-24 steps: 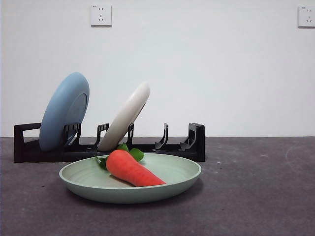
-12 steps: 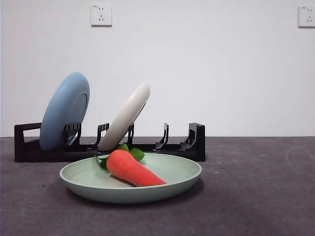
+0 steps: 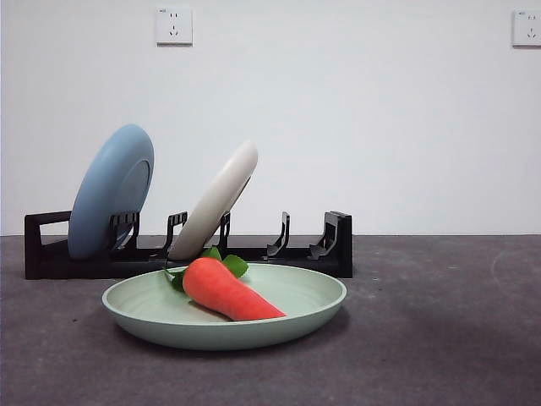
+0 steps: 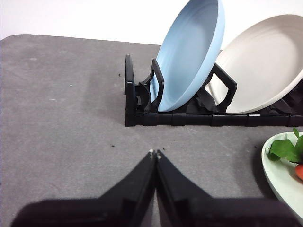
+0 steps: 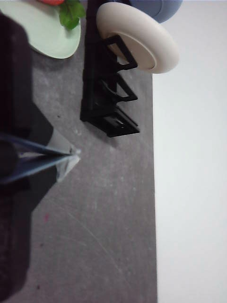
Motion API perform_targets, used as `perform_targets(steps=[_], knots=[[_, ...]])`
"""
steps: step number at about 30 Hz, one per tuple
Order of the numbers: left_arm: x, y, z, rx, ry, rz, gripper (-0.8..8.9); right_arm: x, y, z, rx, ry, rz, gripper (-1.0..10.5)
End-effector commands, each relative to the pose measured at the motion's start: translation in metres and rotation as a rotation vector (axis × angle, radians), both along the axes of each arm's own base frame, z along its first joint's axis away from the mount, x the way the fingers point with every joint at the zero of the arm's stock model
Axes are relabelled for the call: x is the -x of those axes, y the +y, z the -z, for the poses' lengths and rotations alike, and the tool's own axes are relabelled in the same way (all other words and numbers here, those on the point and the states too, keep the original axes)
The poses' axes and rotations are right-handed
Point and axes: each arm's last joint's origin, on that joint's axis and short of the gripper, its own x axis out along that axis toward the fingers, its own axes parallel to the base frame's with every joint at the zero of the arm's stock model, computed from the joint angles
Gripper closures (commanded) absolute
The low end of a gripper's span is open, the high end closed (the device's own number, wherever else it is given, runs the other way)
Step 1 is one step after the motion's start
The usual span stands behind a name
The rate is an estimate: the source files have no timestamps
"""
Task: Take the green plate from the plate rack,put the plate on the table,take the carrot from the table,put the carrot in the plate
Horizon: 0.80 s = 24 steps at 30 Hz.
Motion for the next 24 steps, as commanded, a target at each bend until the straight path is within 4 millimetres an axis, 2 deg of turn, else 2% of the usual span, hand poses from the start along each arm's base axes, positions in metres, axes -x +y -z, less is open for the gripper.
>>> perform_targets(steps=[1,8,14,24], knots=[[0.000,0.000,0.004,0.003,0.010,-0.005,8.15,0.000,0.000,0.007,-0.019,0.004,0.004,9.5],[0.000,0.000,0.004,0.003,0.010,-0.005,8.15,0.001,0.000,0.019,0.004,0.111,0.004,9.5],[0.000,0.000,0.004,0.003,0.010,-0.005,8.15,0.001,0.000,0.018,-0.076,0.128,0.013,9.5],[0.000,0.000,0.004,0.003,0.010,-0.005,8.15,0.001,0.000,0.018,-0.075,0.128,0.013,9.5]])
